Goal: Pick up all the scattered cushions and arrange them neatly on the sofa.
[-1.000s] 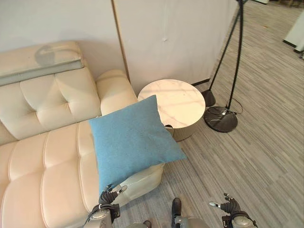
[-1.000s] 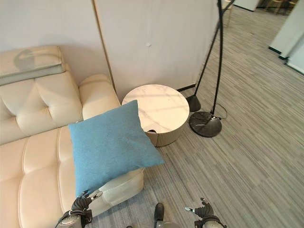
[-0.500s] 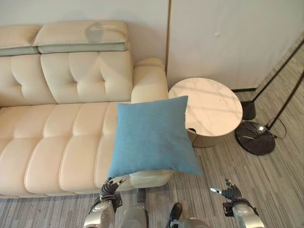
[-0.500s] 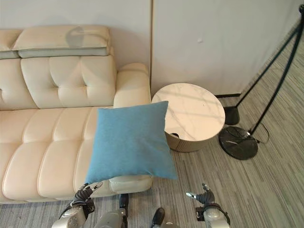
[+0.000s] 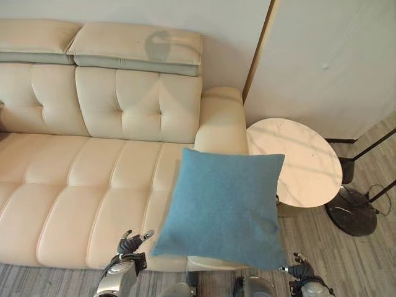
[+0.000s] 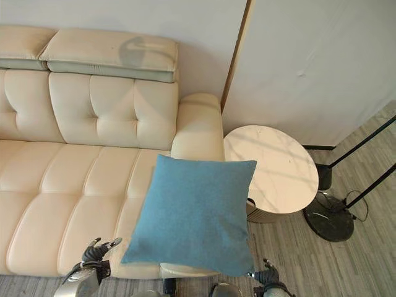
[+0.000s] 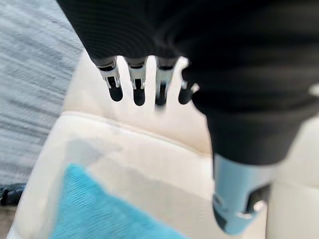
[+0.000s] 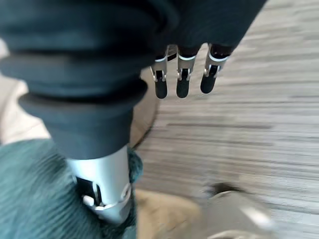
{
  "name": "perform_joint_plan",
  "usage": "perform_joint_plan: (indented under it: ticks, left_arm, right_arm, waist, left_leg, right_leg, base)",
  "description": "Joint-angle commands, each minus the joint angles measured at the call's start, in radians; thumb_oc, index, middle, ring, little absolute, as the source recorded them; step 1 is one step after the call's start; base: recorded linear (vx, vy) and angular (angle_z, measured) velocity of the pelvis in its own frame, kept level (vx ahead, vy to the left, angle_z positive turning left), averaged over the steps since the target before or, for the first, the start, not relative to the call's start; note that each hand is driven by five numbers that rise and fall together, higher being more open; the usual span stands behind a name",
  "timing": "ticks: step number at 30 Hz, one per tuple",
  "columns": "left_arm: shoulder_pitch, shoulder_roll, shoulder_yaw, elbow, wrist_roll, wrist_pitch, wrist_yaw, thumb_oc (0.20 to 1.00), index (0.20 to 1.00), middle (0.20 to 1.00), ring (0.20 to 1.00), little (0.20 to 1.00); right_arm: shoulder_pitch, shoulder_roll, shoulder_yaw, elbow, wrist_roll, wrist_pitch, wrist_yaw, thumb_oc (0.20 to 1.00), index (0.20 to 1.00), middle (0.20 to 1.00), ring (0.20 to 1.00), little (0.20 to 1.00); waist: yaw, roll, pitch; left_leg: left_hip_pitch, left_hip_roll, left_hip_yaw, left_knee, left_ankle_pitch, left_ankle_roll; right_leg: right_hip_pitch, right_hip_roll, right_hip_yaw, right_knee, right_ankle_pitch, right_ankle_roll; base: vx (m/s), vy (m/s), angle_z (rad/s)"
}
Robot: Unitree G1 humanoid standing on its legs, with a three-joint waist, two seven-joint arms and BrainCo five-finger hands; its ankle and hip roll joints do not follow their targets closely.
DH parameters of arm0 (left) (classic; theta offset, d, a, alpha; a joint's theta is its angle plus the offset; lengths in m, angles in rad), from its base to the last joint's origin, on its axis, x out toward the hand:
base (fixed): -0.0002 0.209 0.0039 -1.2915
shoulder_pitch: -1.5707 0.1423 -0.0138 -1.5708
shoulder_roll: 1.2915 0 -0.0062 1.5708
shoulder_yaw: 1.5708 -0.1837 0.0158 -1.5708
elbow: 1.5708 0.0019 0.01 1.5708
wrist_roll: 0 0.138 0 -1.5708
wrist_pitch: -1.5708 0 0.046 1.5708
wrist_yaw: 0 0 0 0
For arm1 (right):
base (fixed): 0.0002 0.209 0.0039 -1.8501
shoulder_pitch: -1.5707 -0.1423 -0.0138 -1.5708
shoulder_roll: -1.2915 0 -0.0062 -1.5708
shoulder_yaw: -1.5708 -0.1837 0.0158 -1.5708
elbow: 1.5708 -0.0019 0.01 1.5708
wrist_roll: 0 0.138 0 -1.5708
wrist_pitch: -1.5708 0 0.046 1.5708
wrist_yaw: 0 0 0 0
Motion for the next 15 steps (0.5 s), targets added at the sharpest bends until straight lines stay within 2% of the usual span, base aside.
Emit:
perform_joint_plan:
  ticks: [1, 4, 6, 10, 15]
  left_arm:
    - [-0.022, 0.008, 0.044, 0.010, 0.007, -0.038, 0.007, 1.000, 1.000, 1.000, 1.000, 1.000]
    - [-0.030, 0.013, 0.057, 0.033, 0.008, -0.044, -0.001, 1.000, 1.000, 1.000, 1.000, 1.000]
    - [-0.024, 0.029, 0.100, 0.059, -0.024, -0.041, -0.043, 1.000, 1.000, 1.000, 1.000, 1.000]
    - [-0.025, 0.041, 0.144, 0.091, -0.054, -0.036, -0.058, 1.000, 1.000, 1.000, 1.000, 1.000]
    - [-0.052, 0.098, 0.179, 0.080, -0.067, -0.031, -0.096, 1.000, 1.000, 1.000, 1.000, 1.000]
  right_arm:
    - [-0.033, -0.054, -0.062, 0.034, 0.056, -0.004, -0.054, 1.000, 1.000, 1.000, 1.000, 1.000]
    - [-0.027, -0.069, -0.080, 0.089, 0.066, -0.007, -0.050, 1.000, 1.000, 1.000, 1.000, 1.000]
    - [-0.029, -0.137, -0.141, 0.174, 0.077, 0.008, -0.030, 1.000, 1.000, 1.000, 1.000, 1.000]
    - [-0.018, -0.189, -0.183, 0.161, 0.065, 0.019, -0.021, 1.000, 1.000, 1.000, 1.000, 1.000]
    - [-0.037, -0.325, -0.207, -0.139, -0.019, 0.021, 0.018, 1.000, 1.000, 1.000, 1.000, 1.000]
  waist:
    - [-0.006, 0.003, 0.031]
    - [-0.005, -0.007, 0.021]
    - [-0.010, -0.009, -0.012]
    - [-0.019, -0.007, -0.036]
    - [-0.036, 0.012, -0.060]
  left_leg:
    - [-0.040, 0.045, 0.000, -0.008, -0.031, -0.080]
    - [-0.034, 0.043, 0.003, -0.008, -0.031, -0.083]
    - [-0.017, 0.048, 0.013, -0.008, -0.045, -0.092]
    - [0.005, 0.055, 0.020, -0.008, -0.053, -0.098]
    - [0.035, 0.064, 0.037, -0.008, -0.069, -0.108]
  right_leg:
    - [0.114, 0.088, 0.063, -0.230, 0.134, -0.012]
    - [0.144, 0.084, 0.046, -0.279, 0.156, -0.005]
    - [0.200, 0.093, 0.031, -0.367, 0.182, -0.002]
    - [0.222, 0.096, 0.029, -0.367, 0.164, -0.001]
    - [0.252, 0.097, 0.034, -0.367, 0.147, 0.001]
  base:
    - [0.08, -0.022, 0.00]
    - [0.08, -0.048, 0.13]
    - [0.14, -0.095, -0.20]
    - [0.08, -0.048, -0.10]
    - [0.05, -0.024, -0.10]
